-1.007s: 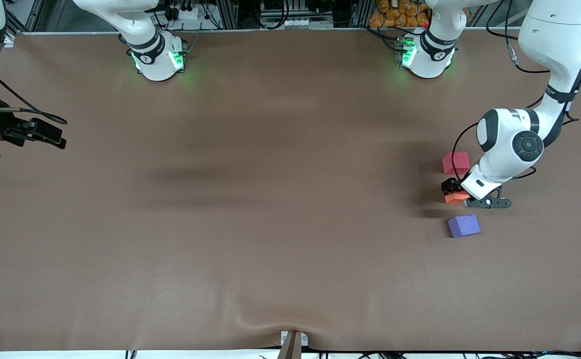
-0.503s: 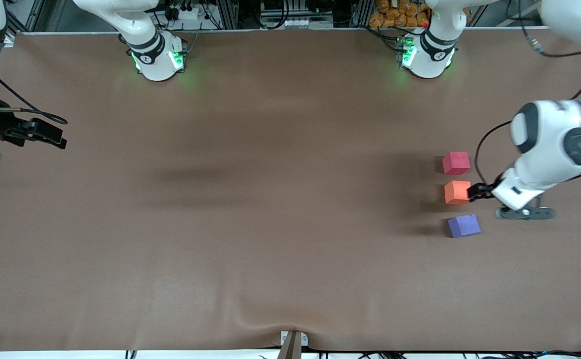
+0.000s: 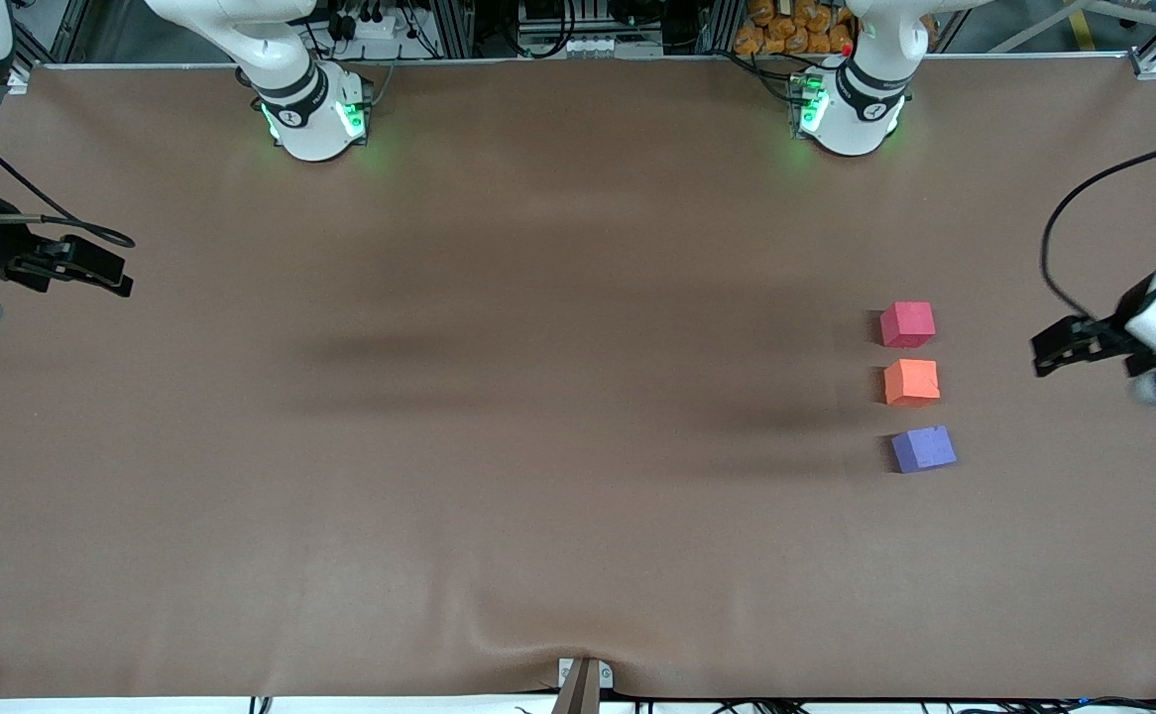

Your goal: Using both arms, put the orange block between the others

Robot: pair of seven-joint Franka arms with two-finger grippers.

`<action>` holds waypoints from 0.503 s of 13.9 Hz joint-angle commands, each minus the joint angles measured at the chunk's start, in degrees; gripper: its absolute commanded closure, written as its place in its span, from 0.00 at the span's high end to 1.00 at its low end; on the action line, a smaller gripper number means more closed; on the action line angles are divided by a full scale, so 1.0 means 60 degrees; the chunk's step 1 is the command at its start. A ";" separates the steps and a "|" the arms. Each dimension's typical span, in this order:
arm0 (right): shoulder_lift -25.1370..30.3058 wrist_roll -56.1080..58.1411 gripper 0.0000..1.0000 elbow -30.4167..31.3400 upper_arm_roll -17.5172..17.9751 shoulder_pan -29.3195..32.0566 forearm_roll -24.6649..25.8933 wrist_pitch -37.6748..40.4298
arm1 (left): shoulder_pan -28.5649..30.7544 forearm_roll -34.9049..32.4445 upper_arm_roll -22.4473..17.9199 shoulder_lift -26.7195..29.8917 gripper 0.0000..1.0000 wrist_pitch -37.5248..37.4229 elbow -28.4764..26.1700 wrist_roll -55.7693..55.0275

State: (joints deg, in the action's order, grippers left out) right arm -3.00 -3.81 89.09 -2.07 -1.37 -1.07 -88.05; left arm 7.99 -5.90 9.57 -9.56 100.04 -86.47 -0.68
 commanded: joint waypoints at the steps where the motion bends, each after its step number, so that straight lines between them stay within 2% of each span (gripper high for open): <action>1: 0.0148 -0.0127 1.00 0.0122 -0.0035 -0.0064 -0.0100 -0.0076 | 0.0059 0.0557 0.0104 -0.0033 1.00 -0.1275 0.0831 0.0026; 3: 0.0148 -0.0127 1.00 0.0122 -0.0035 -0.0064 -0.0100 -0.0091 | 0.0015 0.0559 0.0090 -0.0018 1.00 -0.1805 0.1037 0.0084; 7: 0.0163 -0.0127 1.00 0.0107 -0.0035 -0.0064 -0.0100 -0.0076 | 0.0045 0.0559 0.0090 0.0493 1.00 -0.1865 0.1185 0.0099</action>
State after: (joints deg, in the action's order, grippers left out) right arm -3.00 -3.81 89.09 -2.07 -1.38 -1.07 -88.21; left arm 7.85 -3.32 9.77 -8.83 90.40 -80.01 -0.69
